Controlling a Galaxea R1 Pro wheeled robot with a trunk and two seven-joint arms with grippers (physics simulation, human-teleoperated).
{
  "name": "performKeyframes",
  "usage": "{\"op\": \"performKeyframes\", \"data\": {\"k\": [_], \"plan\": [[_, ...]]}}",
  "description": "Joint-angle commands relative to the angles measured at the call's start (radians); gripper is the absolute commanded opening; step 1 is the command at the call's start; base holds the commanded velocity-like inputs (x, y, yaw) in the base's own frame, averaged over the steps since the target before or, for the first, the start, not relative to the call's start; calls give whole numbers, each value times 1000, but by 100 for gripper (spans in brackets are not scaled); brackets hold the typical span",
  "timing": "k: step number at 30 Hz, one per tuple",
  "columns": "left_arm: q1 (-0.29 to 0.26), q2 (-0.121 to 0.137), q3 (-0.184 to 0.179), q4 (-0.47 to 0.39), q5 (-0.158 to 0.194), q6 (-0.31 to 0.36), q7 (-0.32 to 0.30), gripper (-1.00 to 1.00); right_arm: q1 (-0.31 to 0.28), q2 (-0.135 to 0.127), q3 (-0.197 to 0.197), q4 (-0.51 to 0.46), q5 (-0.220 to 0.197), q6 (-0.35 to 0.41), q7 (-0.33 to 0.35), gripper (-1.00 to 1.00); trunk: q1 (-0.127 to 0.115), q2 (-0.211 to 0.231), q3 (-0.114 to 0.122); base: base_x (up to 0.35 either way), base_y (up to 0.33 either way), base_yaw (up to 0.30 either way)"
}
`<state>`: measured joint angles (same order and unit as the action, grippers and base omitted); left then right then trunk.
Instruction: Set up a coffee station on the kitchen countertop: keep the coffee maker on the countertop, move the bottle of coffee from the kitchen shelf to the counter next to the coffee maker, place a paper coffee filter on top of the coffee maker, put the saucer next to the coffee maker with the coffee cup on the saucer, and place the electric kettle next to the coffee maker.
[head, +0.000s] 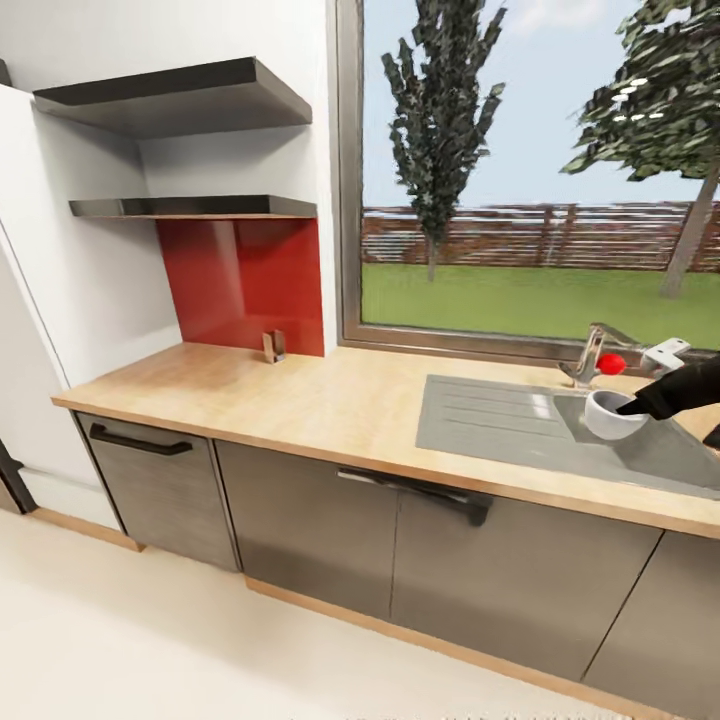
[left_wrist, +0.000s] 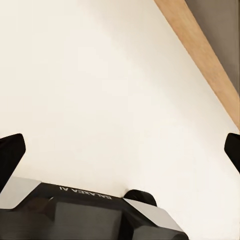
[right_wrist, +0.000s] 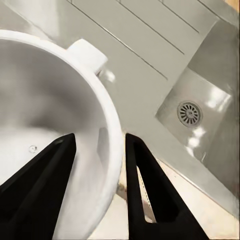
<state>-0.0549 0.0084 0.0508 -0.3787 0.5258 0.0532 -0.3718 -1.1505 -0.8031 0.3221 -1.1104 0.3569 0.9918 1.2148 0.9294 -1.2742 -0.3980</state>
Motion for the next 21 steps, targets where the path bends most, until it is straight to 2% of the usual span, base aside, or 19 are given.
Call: {"op": "performKeyframes", "data": {"k": [1, 21], "plan": [[0, 0, 6, 0, 5, 5, -6, 100, -2, 0, 2, 0, 10, 5, 11, -100, 0, -1, -1, -100, -156, -139], [0, -1, 10, 0, 5, 6, -6, 100, 7, -1, 2, 4, 10, 5, 9, -100, 0, -1, 5, -15, -23, -254]]}}
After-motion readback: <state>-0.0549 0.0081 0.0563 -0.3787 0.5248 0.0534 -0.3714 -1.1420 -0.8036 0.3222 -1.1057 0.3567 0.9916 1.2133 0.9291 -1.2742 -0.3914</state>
